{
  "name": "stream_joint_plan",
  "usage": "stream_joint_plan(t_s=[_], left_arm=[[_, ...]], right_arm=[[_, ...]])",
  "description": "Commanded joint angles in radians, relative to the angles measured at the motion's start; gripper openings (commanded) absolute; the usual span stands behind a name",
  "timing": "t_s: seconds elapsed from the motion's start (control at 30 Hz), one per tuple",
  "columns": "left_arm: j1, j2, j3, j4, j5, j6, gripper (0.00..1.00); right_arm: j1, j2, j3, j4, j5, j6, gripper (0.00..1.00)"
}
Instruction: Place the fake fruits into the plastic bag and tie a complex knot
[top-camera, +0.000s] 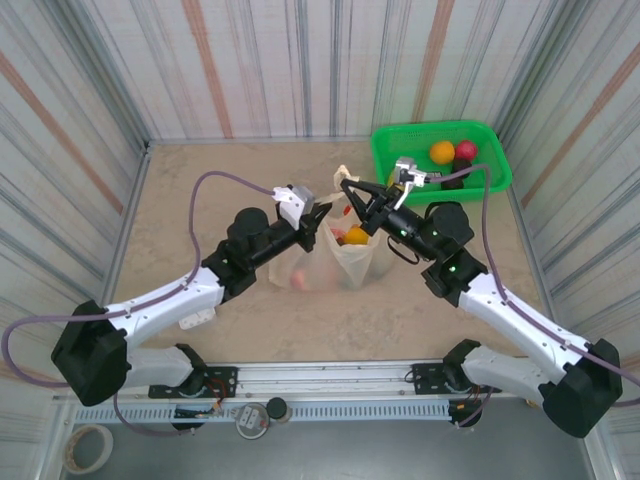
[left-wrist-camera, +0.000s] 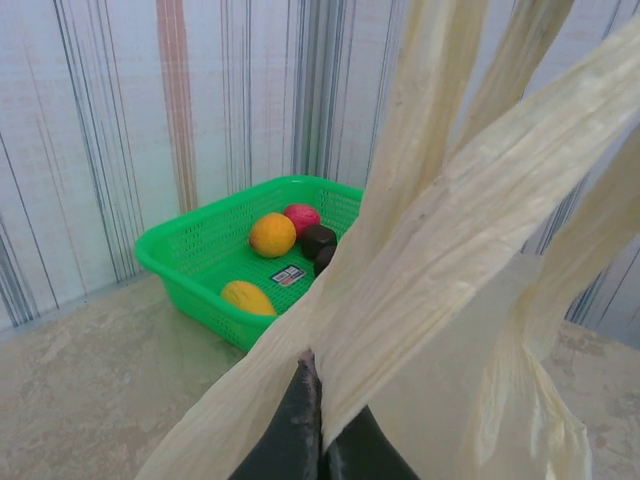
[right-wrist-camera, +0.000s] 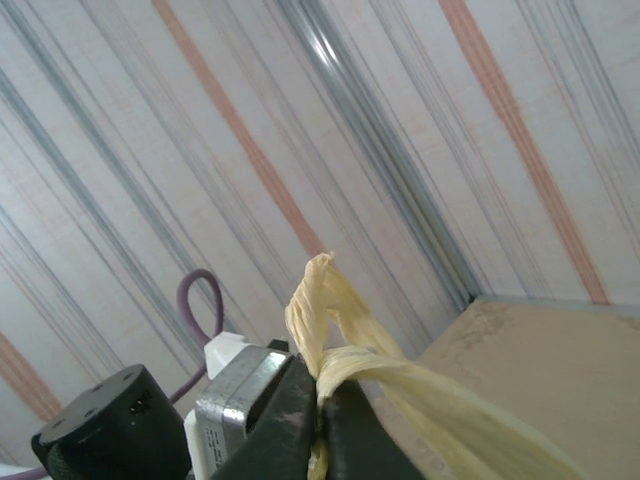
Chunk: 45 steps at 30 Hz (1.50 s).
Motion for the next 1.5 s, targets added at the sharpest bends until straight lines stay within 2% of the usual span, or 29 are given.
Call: stream_joint_plan(t_s=[0.0, 0.03, 0.07, 0.13, 0.4, 0.5, 0.6, 0.77, 0.87, 1.1, 1.23, 1.33, 1.47], left_arm=[[0.011, -0.047, 0.017, -0.011, -0.025, 0.042, 0.00], [0.015, -0.055, 0.017, -0.018, -0.025, 0.047, 0.00], [0.017, -0.065, 0.017, -0.029, -0.022, 0.052, 0.00], [0.020, -0.083, 0.017, -0.050, -0.024, 0.063, 0.00], [0.024, -0.132, -0.006, -0.080, -0.066, 0.107, 0.00], [0.024, -0.130, -0.012, -0.083, -0.080, 0.112, 0.00], [0.023, -0.128, -0.020, -0.073, -0.077, 0.109, 0.00], [0.024, -0.128, -0.030, -0.061, -0.072, 0.104, 0.00], [0.022, -0.129, -0.035, -0.057, -0.068, 0.102, 0.00], [0.014, -0.142, -0.043, -0.056, -0.077, 0.109, 0.00], [0.014, -0.143, -0.046, -0.048, -0.070, 0.109, 0.00], [0.014, -0.144, -0.046, -0.045, -0.062, 0.109, 0.00], [0.012, -0.147, -0.051, -0.036, -0.053, 0.106, 0.00]], right_arm=[[-0.018, -0.079, -0.002, -0.076, 0.063, -0.055, 0.43], [-0.023, -0.094, -0.001, -0.111, 0.076, -0.063, 0.54], [-0.030, -0.108, 0.003, -0.161, 0.089, -0.073, 0.60], [-0.049, -0.132, 0.018, -0.259, 0.091, -0.093, 0.65], [-0.134, -0.193, 0.191, -0.810, 0.077, -0.244, 0.65], [-0.141, -0.221, 0.252, -0.948, 0.141, -0.298, 0.64], [-0.143, -0.225, 0.328, -1.023, 0.148, -0.350, 0.61], [-0.128, -0.142, 0.432, -1.009, -0.033, -0.290, 0.62], [-0.083, -0.078, 0.471, -0.945, -0.081, -0.222, 0.63], [0.005, 0.057, 0.508, -0.820, -0.117, -0.142, 0.64], [0.013, 0.112, 0.523, -0.806, -0.068, -0.142, 0.64], [0.013, 0.147, 0.531, -0.782, -0.025, -0.167, 0.71], [0.004, 0.202, 0.551, -0.717, -0.017, -0.186, 0.73]])
